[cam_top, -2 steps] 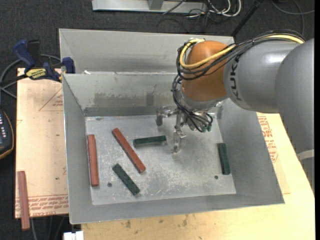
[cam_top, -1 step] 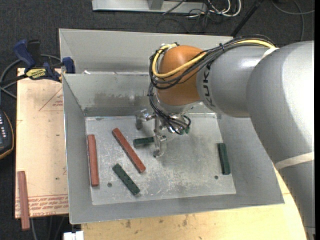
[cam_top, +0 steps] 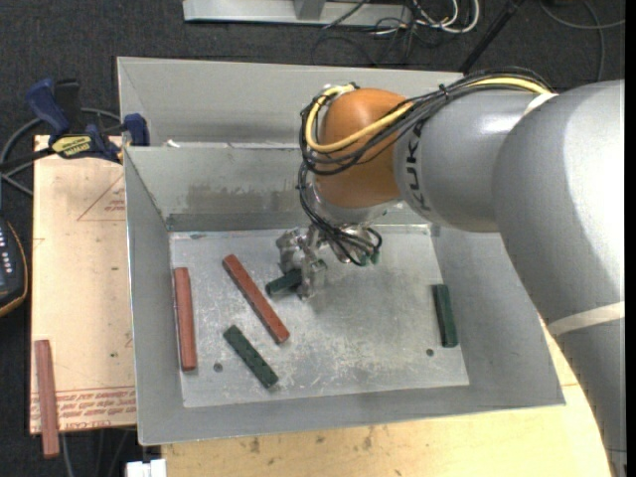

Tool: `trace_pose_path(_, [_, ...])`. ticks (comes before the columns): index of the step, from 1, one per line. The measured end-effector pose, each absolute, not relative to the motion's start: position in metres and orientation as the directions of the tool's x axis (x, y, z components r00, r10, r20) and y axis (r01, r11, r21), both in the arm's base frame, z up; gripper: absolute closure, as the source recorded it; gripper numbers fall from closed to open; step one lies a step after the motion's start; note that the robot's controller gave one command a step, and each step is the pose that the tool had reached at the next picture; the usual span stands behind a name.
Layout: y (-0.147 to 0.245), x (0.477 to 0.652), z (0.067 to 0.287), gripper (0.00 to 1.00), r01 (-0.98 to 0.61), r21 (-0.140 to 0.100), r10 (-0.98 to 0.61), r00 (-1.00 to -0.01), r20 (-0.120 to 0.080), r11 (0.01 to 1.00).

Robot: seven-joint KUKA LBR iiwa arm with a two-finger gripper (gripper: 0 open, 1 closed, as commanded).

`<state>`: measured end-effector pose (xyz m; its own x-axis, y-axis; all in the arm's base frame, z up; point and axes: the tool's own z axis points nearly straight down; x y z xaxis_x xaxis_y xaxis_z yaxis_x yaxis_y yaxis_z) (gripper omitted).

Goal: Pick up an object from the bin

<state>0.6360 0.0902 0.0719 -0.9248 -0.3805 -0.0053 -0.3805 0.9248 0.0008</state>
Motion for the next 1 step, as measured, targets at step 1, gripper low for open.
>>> trace_pose_path(1, [0.1304, 0.637, 0.2618, 1.0, -0.401, -0.001, -0.401, -0.916, -0.014, 0.916])
